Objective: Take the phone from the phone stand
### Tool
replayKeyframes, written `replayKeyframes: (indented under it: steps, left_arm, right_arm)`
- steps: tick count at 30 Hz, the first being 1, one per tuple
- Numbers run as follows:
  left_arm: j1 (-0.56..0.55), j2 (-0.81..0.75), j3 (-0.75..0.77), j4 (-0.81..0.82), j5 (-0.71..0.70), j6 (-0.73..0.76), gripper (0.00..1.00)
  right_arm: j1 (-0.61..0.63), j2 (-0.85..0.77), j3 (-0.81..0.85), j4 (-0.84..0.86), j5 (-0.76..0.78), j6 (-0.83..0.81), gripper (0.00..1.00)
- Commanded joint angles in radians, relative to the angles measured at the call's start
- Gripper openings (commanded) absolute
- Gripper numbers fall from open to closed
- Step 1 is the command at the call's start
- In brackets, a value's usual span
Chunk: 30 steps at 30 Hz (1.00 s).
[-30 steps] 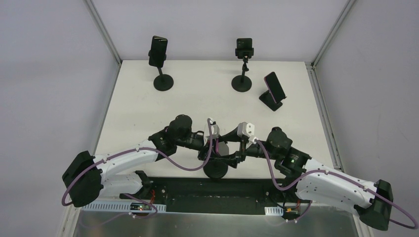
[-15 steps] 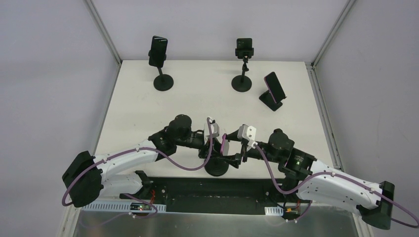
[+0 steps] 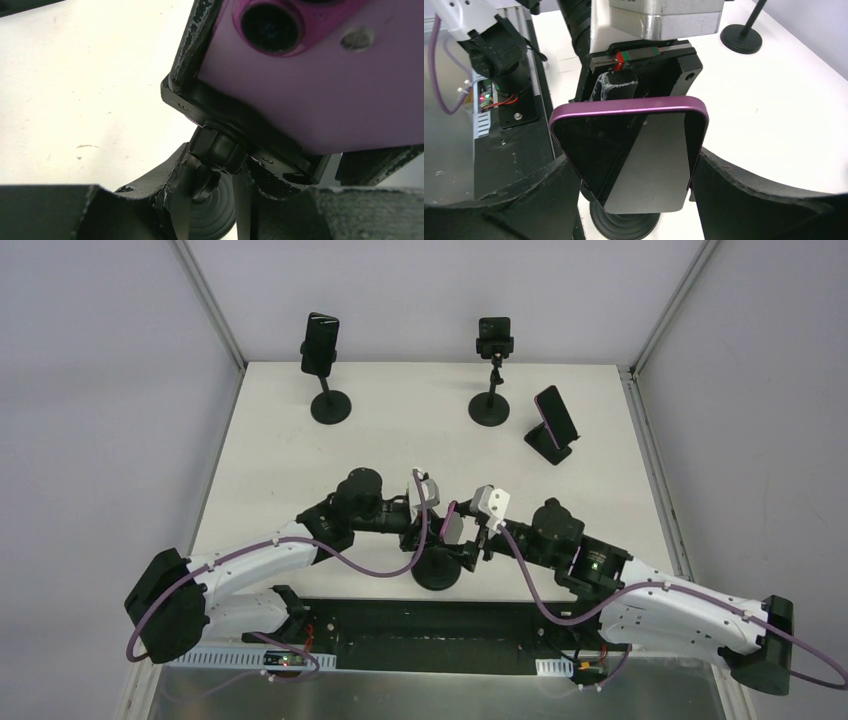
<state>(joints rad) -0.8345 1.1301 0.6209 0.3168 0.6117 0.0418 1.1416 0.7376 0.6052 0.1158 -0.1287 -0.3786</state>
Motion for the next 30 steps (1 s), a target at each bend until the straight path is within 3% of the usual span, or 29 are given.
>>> replayKeyframes:
  steps: [1,16,30]
  left_arm:
    - [0.096,0.006,0.005,0.120,-0.371,-0.013,0.00]
    - [0.079,-0.014,-0.017,0.121,-0.332,-0.026,0.00]
    - [0.065,-0.070,-0.055,0.120,-0.373,-0.039,0.00]
  right_arm:
    - [0.098,0.057,0.032,-0.019,-0.206,0.142,0.00]
    - [0.099,0.124,0.005,0.132,0.004,0.124,0.00]
    - [0.094,0.080,-0.003,0.108,0.211,0.092,0.00]
